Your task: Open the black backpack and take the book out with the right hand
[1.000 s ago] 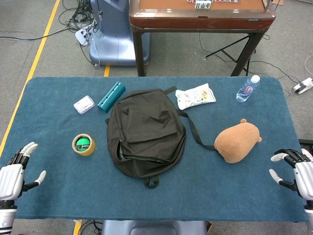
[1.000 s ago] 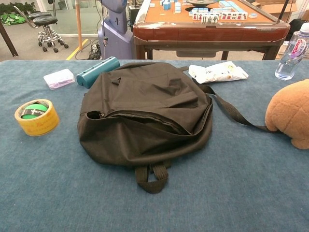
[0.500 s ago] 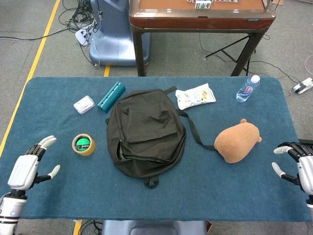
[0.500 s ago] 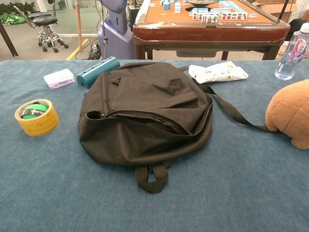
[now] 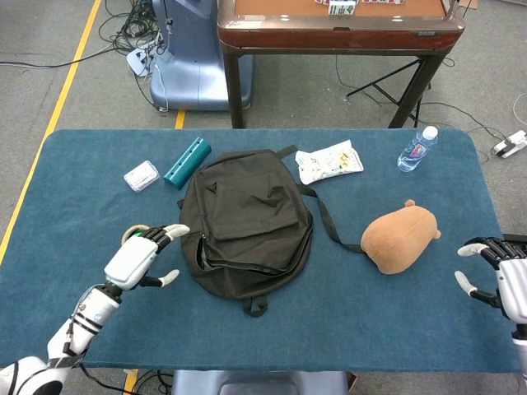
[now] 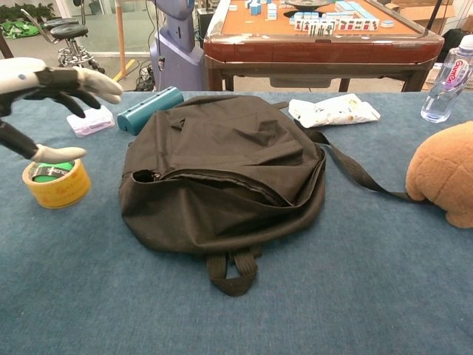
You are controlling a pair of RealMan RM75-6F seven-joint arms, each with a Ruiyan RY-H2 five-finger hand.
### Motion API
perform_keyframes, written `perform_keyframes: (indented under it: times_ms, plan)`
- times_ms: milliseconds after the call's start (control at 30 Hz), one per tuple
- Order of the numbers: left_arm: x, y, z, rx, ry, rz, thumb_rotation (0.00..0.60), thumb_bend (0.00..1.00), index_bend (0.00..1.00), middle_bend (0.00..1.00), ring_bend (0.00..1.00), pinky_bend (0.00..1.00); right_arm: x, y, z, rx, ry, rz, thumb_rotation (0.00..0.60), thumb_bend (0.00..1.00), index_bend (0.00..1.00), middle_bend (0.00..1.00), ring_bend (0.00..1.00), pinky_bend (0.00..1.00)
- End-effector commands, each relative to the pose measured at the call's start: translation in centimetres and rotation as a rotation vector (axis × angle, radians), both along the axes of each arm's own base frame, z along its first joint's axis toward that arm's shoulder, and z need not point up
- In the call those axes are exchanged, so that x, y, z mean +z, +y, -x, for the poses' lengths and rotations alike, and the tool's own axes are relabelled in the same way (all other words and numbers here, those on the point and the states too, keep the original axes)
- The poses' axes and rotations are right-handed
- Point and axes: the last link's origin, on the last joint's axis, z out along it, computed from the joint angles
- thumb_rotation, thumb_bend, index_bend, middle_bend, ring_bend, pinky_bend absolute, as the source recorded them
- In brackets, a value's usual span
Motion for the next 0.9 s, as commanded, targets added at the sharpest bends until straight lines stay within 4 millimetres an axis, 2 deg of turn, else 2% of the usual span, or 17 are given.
perform_keyframes:
  times_ms: [33, 167, 367, 633, 900]
  plan:
    - [-2.2, 1.2, -2.0, -0.036, 0.039, 0.032, 0.549, 0.32, 0.13, 0.17, 0.18, 0.20, 0.1, 0.0, 0.1, -0.004, 0.001, 0.003, 0.600, 0.23, 0.42, 0.35, 0.27, 0.33]
    - [-4.2, 1.9, -3.3, -0.068, 0.091, 0.033, 0.534, 0.32, 0.11, 0.16, 0.17, 0.20, 0.1, 0.1, 0.3, -0.012, 0.000, 0.003, 0.600, 0.23, 0.42, 0.35, 0.27, 0.33]
    - [-5.9, 3.1, -4.0, -0.084, 0.162, 0.011, 0.537, 0.32, 0.11, 0.16, 0.17, 0.20, 0.2, 0.2, 0.5, -0.021, 0.000, 0.004, 0.600, 0.23, 0.42, 0.35, 0.27, 0.33]
    - [-6.1, 4.3, -3.3, -0.061, 0.220, -0.009, 0.535, 0.32, 0.11, 0.16, 0.17, 0.20, 0.3, 0.2, 0.8, -0.032, -0.002, 0.007, 0.600, 0.23, 0.42, 0.35, 0.27, 0.33]
    - [-6.1, 3.7, -2.4, -0.051, 0.252, 0.012, 0.535, 0.32, 0.11, 0.16, 0.17, 0.20, 0.3, 0.1, 1.0, -0.032, -0.005, 0.007, 0.600, 0.23, 0.42, 0.35, 0.27, 0.33]
